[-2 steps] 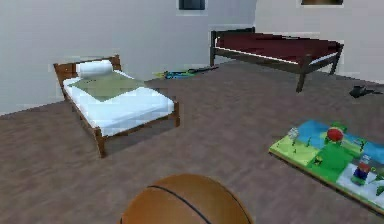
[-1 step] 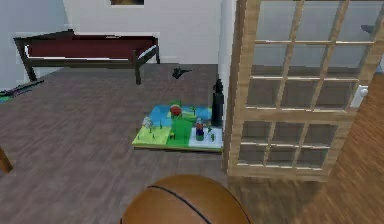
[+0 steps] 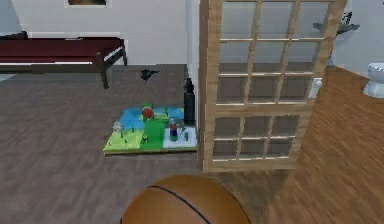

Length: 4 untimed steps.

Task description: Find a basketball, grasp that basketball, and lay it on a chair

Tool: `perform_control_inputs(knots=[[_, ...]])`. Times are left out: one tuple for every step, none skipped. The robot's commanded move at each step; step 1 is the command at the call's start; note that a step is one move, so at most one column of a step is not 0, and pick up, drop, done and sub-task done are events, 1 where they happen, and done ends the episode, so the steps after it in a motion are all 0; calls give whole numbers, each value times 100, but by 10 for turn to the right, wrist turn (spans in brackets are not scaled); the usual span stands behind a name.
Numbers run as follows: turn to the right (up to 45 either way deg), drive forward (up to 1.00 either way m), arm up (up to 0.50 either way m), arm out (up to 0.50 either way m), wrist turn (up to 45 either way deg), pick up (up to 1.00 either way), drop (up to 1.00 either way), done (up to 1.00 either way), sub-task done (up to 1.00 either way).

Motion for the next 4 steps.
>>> perform_control_inputs(knots=[[0, 30, 0, 0, 0, 0, 0, 0, 0], [-450, 0, 0, 0, 0, 0, 0, 0, 0], [-60, 0, 0, 0, 0, 0, 0, 0, 0], [0, 20, 0, 0, 0, 0, 0, 0, 0]])
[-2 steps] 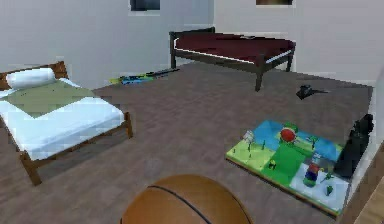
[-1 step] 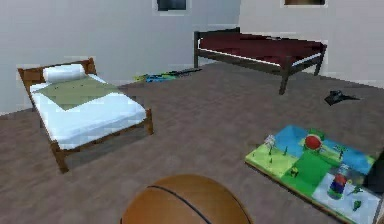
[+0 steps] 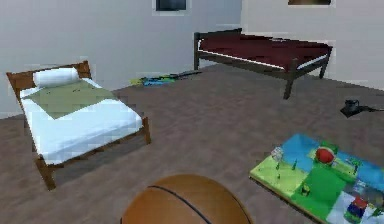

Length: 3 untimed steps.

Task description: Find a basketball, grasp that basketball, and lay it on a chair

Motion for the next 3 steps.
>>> perform_control_inputs(knots=[[-450, 0, 0, 0, 0, 0, 0, 0, 0], [-450, 0, 0, 0, 0, 0, 0, 0, 0], [0, 50, 0, 0, 0, 0, 0, 0, 0]])
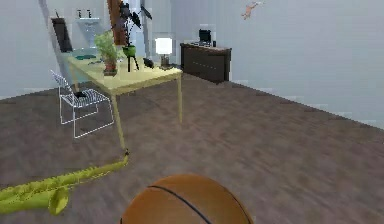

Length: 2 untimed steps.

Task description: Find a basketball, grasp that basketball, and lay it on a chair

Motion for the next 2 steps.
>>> perform_control_inputs(knots=[[-390, 0, 0, 0, 0, 0, 0, 0, 0], [0, 20, 0, 0, 0, 0, 0, 0, 0]])
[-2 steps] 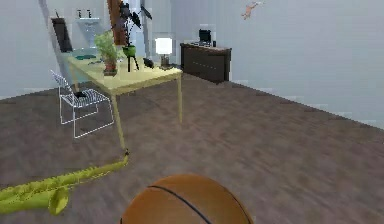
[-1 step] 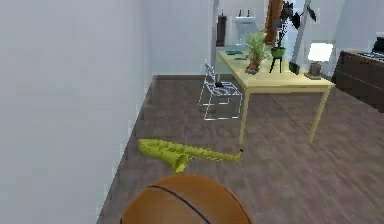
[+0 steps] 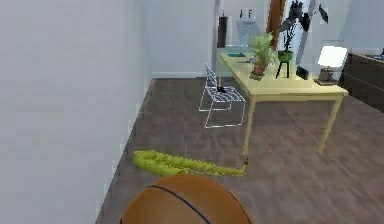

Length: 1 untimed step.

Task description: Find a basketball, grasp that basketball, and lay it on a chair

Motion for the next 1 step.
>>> perform_control_inputs(knots=[[-30, 0, 0, 0, 0, 0, 0, 0, 0]])
